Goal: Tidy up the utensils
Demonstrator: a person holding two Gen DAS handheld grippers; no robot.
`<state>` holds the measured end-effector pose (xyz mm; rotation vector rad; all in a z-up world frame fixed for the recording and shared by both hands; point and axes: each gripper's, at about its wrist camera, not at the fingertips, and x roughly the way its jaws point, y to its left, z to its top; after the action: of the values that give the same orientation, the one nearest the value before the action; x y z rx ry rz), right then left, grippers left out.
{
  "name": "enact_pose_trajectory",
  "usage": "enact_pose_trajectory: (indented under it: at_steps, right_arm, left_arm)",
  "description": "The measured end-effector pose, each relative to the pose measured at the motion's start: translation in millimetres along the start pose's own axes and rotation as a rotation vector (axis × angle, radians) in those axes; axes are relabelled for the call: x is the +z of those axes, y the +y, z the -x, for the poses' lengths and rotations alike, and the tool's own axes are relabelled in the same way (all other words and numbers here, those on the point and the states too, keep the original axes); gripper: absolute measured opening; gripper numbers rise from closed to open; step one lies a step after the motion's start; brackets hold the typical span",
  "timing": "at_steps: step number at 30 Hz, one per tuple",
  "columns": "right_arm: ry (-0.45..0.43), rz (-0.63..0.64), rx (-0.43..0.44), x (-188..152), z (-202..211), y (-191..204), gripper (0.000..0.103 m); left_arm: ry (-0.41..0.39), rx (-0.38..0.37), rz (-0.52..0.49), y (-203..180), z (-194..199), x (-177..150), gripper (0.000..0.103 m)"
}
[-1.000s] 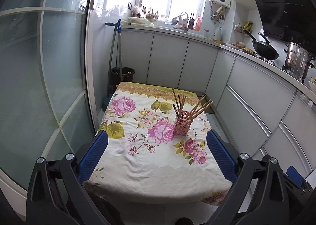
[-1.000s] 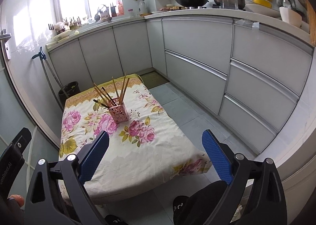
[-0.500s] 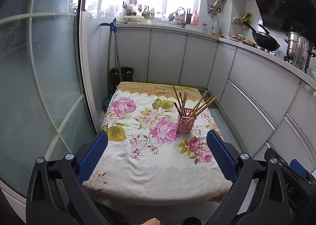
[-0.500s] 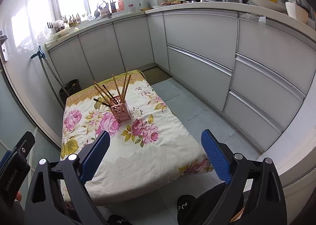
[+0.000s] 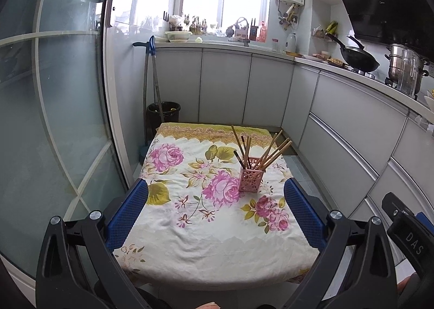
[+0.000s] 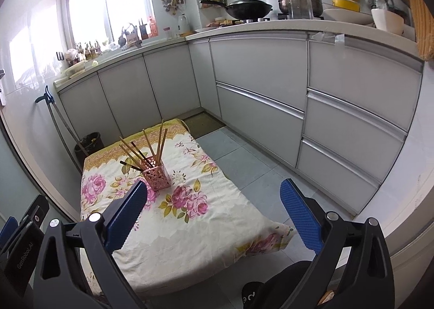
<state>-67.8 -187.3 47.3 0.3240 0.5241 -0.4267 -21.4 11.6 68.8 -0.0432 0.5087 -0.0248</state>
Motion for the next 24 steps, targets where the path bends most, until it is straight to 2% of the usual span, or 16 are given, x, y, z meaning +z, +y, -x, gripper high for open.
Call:
enact_pose_trajectory:
  at_steps: [11,15,24]
  right_arm:
    - [-0.105,0.037,-0.042,-0.3,19.5,8.9,0.096]
    - [-0.095,0.042,-0.029,-0.6,18.2,10.2,0.096]
    - [-0.088,0.05,-0.023,-2.5,17.8,13.5,0.096]
  left_arm:
    - [-0.008,0.013,0.018,2.2,2.0,1.8,0.096]
    - [-0.002,0.058,0.005,1.9,-0.7,4.3,0.096]
    - [0.003,0.053,0.004,2.3,-0.9,4.3,0.096]
